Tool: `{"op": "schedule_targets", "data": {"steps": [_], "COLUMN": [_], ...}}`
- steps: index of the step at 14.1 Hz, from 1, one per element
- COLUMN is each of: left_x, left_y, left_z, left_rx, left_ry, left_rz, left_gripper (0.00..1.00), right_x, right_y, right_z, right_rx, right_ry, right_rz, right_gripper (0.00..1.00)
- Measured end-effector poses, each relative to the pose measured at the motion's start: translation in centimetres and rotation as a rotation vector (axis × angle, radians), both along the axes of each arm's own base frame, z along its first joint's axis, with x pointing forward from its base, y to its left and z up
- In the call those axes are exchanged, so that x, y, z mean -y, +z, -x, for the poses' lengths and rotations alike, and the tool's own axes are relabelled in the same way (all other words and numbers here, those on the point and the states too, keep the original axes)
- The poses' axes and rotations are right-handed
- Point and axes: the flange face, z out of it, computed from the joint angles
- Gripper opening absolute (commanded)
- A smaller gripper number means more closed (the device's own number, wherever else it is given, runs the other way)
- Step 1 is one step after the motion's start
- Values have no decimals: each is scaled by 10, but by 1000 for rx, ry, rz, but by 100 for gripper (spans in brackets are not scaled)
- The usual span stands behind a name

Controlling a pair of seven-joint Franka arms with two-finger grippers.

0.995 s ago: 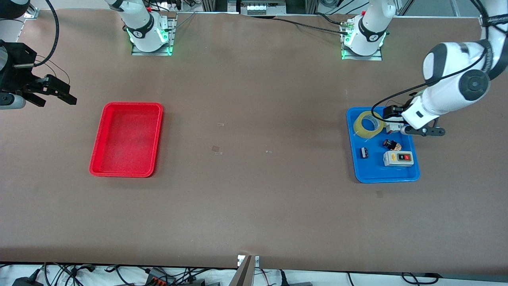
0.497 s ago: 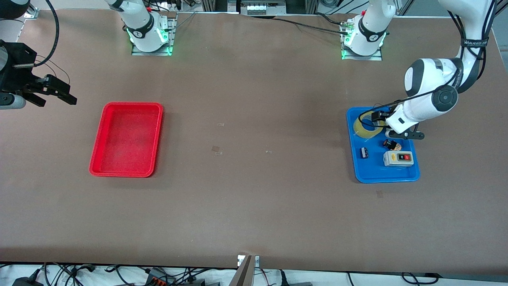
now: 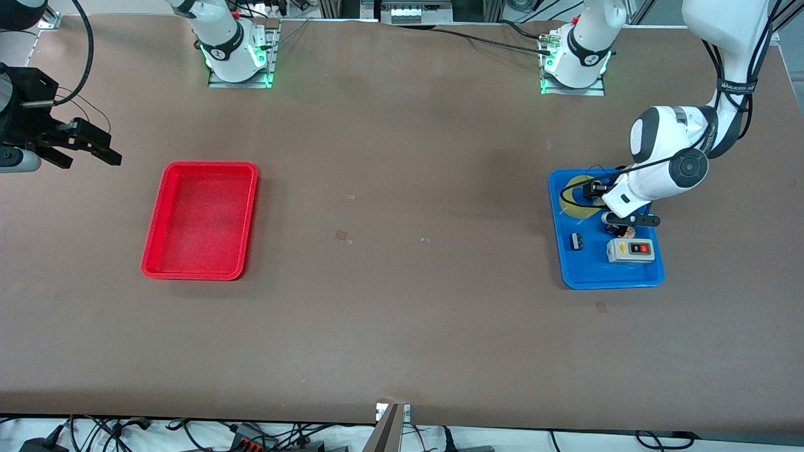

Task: Place and move tape with both arms
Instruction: 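Reach the left gripper down to the yellow tape roll on the blue tray, then close the left gripper on the tape roll's rim and lift it, then carry the tape roll with the left gripper to the table middle and release it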

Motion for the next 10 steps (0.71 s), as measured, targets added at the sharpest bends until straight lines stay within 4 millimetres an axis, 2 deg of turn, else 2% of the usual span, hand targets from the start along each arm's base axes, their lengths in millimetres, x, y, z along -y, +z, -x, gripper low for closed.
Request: {"op": "schedule_targets", "data": {"steps": [3,5,6,8,10], "left_x": [-1,-1,-1,2,24], "left_y": [4,19,36,88,132], "left_z": [-2,-10,-21,-51,-74], "left_rx": [-16,-65,-101,-140,-141], "left_ry": [0,-6,-9,-8,41], "left_rz": [0,0,0,2,49], "left_gripper": [0,0,0,0,0], "right_x": [0,0,0,0,-1], "right_y": [0,0,0,0,0], "right_z": [0,0,0,0,0], "right_rx": [0,0,0,-1,-1], "right_ry": [0,0,0,0,1], "right_rz": [0,0,0,0,0], "right_gripper": [100,100,100,100,100]}}
